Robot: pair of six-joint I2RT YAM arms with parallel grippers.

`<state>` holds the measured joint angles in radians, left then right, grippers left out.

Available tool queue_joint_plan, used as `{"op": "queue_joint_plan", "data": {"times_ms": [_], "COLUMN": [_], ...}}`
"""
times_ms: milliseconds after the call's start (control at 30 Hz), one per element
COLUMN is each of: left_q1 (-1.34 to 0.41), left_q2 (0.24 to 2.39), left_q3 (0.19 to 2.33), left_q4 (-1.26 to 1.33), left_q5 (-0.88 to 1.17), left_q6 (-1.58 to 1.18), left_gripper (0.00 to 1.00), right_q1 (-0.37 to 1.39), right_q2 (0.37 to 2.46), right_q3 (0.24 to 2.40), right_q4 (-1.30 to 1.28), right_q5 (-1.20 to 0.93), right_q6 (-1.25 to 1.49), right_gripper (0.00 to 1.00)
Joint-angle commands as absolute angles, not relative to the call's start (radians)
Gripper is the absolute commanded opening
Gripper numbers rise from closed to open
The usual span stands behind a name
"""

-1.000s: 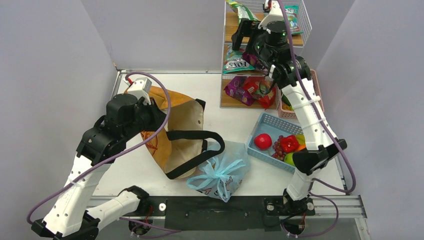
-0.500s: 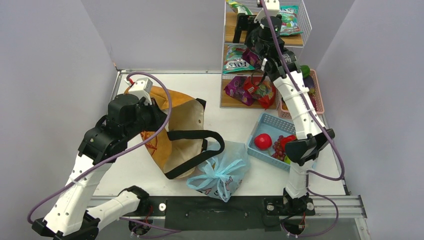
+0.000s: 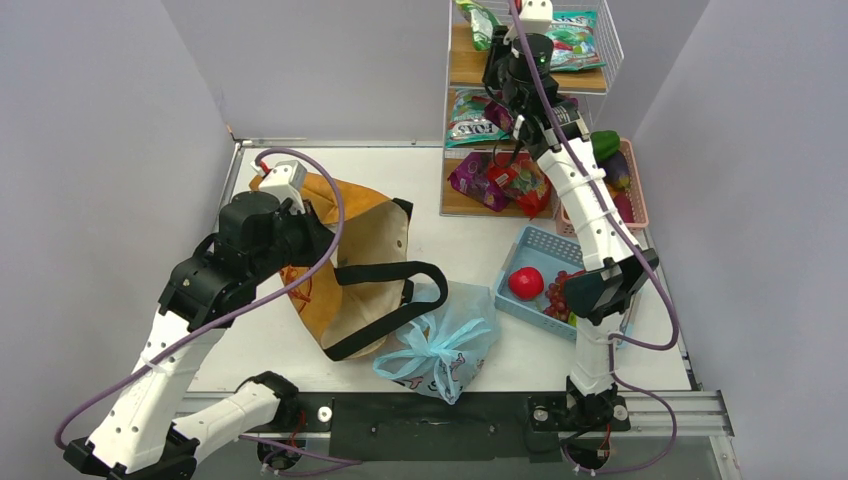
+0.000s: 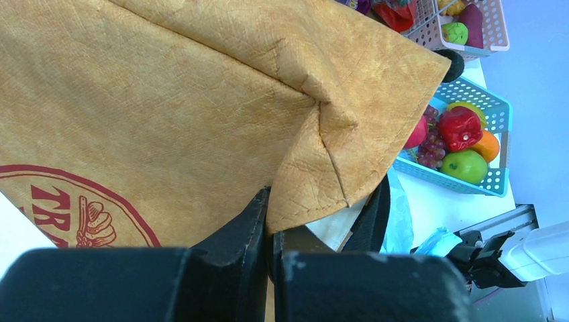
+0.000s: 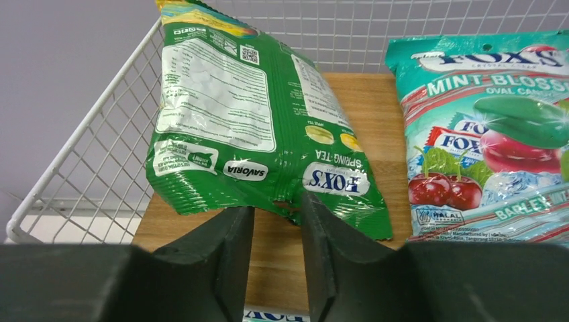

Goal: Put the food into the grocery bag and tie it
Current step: Pick up the snack from the shelf.

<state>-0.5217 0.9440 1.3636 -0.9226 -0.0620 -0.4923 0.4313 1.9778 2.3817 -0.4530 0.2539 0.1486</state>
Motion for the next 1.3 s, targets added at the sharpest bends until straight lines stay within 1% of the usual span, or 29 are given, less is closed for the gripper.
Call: {"op": "queue_joint_plan", "data": {"times_ms": [0, 33, 67, 100, 133, 400, 633, 1067, 1267], "left_q1": [-0.515, -0.515, -0.515, -0.515, -0.515, -0.515, -0.515, -0.515, -0.504], "left_q2": [0.932, 0.931, 0.928, 0.925, 0.923, 0.916, 0.920, 0.946, 0.991], "left_q3": [1.351, 1.351, 1.350, 1.348, 1.347, 1.350, 1.365, 1.393, 1.442], "left_q4": [-0.889, -0.889, -0.888, -0.888, -0.887, -0.881, -0.867, -0.852, -0.864], "left_q5": [-0.045, -0.044, -0.043, -0.043, -0.045, -0.041, -0.032, -0.034, -0.072], "left_q6": [-0.508, -0.510, -0.511, -0.512, -0.513, -0.521, -0.525, -0.509, -0.485], "left_gripper": [0.00, 0.00, 0.00, 0.00, 0.00, 0.00, 0.00, 0.00, 0.00], "right_q1": [0.424, 0.424, 0.423, 0.424, 0.424, 0.425, 0.427, 0.467, 0.481], "right_q2": [1.949, 1.943, 1.939, 1.930, 1.925, 1.829, 1.710, 1.492, 1.397], "right_q3": [2.400, 2.401, 2.402, 2.402, 2.401, 2.380, 2.289, 2.122, 2.027], "right_q4": [-0.354, -0.351, -0.346, -0.343, -0.341, -0.334, -0.315, -0.356, -0.358], "right_q5": [0.276, 0.277, 0.278, 0.272, 0.267, 0.174, 0.102, -0.129, -0.279], "right_q6": [0.143, 0.142, 0.145, 0.148, 0.152, 0.200, 0.244, 0.371, 0.465], "right_gripper": [0.18, 0.11, 0.08, 0.02, 0.00, 0.00, 0.00, 0.00, 0.00]}}
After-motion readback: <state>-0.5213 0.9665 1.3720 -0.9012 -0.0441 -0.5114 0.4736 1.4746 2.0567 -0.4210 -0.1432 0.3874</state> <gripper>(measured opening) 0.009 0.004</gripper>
